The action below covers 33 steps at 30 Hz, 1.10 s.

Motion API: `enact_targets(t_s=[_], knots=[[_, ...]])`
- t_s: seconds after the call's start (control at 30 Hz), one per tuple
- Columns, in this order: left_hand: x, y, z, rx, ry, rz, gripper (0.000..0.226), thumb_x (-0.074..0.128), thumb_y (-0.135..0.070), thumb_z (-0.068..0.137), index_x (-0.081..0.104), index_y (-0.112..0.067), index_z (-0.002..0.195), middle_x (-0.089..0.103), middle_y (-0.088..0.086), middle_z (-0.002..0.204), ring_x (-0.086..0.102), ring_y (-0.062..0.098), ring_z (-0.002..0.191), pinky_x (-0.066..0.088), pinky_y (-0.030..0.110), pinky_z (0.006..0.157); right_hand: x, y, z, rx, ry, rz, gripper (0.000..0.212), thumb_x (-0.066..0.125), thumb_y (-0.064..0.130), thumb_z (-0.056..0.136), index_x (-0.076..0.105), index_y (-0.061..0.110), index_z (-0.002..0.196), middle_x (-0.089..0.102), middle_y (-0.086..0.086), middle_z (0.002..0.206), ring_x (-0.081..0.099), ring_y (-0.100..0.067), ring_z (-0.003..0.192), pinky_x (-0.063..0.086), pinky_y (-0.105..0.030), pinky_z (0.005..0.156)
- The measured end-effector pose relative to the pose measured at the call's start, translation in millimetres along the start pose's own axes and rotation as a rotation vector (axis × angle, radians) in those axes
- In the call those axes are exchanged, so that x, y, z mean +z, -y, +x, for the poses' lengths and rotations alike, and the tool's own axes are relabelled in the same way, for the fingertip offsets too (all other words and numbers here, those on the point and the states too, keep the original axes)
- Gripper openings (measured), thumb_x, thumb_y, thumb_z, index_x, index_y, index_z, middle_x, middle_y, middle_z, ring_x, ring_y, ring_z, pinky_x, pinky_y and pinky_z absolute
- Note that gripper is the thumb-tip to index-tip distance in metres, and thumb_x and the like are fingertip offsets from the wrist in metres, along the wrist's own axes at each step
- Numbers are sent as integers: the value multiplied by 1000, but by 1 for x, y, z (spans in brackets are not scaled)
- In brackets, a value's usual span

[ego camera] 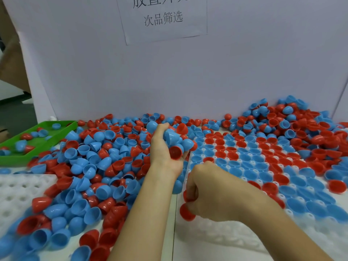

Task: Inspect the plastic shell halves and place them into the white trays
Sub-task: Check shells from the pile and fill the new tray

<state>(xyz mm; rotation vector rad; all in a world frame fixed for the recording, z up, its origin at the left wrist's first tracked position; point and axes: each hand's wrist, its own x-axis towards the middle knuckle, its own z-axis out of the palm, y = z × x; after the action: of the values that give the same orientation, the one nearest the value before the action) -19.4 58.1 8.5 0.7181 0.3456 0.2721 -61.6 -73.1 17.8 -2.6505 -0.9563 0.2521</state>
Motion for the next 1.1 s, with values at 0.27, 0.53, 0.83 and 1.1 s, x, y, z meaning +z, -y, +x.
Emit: enact_targets(t_s=[0.27,0.53,0.83,1.1], knots=[[0,1,0,-7,0,14,20,68,-33,88,62,-15,91,62,6,78,62,16,62,55,29,51,5,2,4,31,41,-74,22,73,32,82,55,21,76,57,2,79,58,-17,68,58,-36,69],[0,2,-1,-36,30,-11,19,71,-31,86,64,-13,87,67,6,67,65,15,52,56,29,53,-9,-15,2,-65,-25,110,32,65,35,92,72,6,80,70,-11,74,62,-26,61,58,-45,64],[6,10,-5,-115,303,148,10,74,-26,79,72,-25,90,69,6,96,67,21,78,55,29,58,-27,-50,12,79,-791,479,5,65,35,93,63,31,93,65,7,69,62,-6,68,50,-15,58],[7,17,-8,-178,550,310,44,74,-25,75,66,-16,117,70,7,97,71,21,81,59,34,69,-30,-61,13,158,-810,549,7,71,18,86,73,24,84,68,10,70,63,4,67,44,-5,54]])
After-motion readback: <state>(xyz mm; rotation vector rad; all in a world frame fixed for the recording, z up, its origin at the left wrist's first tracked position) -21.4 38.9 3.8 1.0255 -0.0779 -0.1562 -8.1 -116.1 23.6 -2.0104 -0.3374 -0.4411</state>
